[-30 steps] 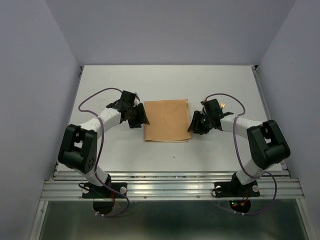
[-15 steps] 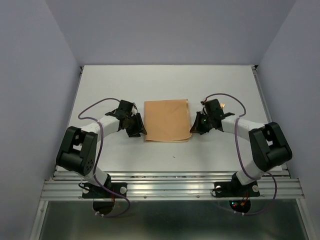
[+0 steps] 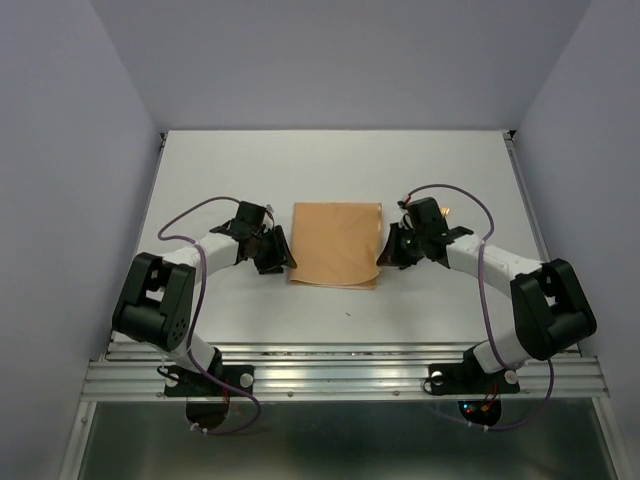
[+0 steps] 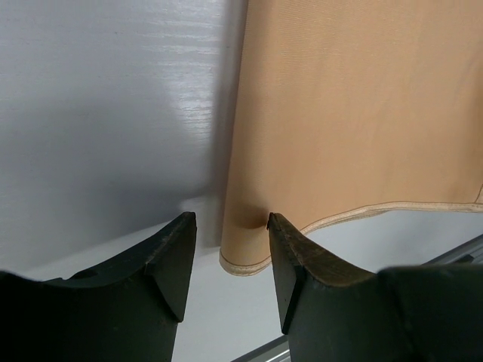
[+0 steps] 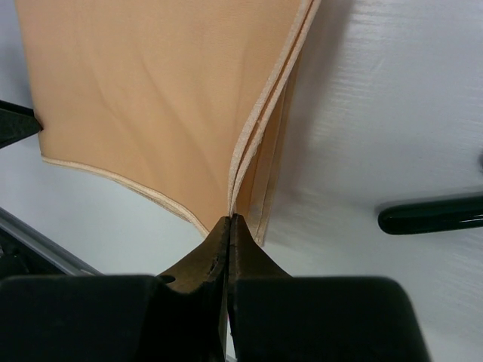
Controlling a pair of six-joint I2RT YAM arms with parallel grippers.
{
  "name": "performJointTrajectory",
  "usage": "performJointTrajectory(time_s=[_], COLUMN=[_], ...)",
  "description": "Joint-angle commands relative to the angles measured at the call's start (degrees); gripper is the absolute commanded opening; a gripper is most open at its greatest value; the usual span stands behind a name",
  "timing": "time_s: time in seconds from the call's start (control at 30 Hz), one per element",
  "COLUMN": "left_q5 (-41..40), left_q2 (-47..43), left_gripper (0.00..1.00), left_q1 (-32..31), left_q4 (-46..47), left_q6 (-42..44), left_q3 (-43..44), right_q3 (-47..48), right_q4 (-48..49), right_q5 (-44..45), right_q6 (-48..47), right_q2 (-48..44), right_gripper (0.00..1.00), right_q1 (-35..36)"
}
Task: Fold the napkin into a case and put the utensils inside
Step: Smooth out the square-folded napkin at the center of the board.
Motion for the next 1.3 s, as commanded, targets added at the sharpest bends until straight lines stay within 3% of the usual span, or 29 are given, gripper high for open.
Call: performJointTrajectory(time_s=[0.0,0.4,0.53,0.57,0.63,0.67,0.97,1.27], left_q5=[1.9,6.3,7.0,7.4,8.5,8.6,7.9,7.2], left_q2=[-2.4,-3.3,-3.3,-3.2,-2.7,-2.5,-3.1,-3.3], left_gripper=[0.54,0.45,0.31,0.22,0.13,0.0,0.0,0.0], left_q1=[0.1,0.1,0.1,0.1,0.1,0.1,0.1,0.1], left_q4=[1.9,3.3,3.6,3.7,4.6,4.7,6.5,8.0], left_q6=[0.0,1.1,1.4,1.4,1.2,0.8,-1.3,-2.9], left_q3=[-1.6,-4.4,-4.7,-4.8,-5.2,-5.3,-6.4,-7.6], right_q3=[0.2,-0.6,-0.6,-0.6,0.0,0.1,0.9,-7.2], right_q4=[-0.7,0.7,0.6,0.5,0.2,0.2,-3.8,-1.1], right_q5=[-0.1,0.6,0.6,0.4,-1.0,-1.7,-2.4,-2.2], right_q6=[0.2,0.9,0.9,0.9,1.4,1.7,1.5,4.5], right_q2=[-1.5,-0.4,-0.8,-1.0,-1.7,-2.0,-6.0,-5.9], right_gripper=[0.01,0.01,0.01,0.01,0.01,0.01,0.01,0.01], right_q1=[1.3,1.8,1.8,1.8,1.8,1.8,1.8,3.4])
